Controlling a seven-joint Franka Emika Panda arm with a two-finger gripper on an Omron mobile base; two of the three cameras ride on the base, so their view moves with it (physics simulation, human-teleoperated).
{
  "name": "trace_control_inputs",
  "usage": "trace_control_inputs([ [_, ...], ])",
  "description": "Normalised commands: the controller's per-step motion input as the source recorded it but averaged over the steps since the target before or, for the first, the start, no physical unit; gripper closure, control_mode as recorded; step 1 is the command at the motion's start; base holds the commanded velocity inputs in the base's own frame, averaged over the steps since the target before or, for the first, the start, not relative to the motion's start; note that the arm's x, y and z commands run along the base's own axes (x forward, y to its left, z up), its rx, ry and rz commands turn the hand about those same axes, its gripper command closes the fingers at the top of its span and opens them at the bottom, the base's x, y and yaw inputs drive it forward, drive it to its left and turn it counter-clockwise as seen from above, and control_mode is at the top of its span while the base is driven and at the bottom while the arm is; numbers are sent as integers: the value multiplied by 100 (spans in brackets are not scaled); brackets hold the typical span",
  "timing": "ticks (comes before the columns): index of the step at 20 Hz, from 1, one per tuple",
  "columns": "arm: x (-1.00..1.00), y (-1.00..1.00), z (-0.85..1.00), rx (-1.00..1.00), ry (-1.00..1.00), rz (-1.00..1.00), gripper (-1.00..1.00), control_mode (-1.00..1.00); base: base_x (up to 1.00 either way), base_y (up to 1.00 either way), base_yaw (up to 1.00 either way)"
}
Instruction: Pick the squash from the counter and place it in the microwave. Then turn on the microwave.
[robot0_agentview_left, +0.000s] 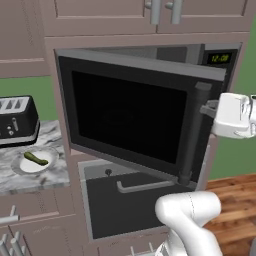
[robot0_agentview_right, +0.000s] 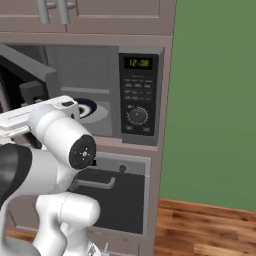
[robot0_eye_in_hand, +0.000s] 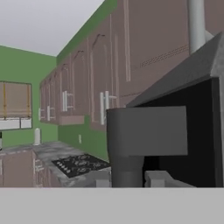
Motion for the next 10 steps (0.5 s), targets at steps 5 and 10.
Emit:
trace_control_inputs([
  [5,-31,66,-2,-3,0,0,100,-100,0,0,0],
  [10,-32,66,-3,-3,0,0,100,-100,0,0,0],
])
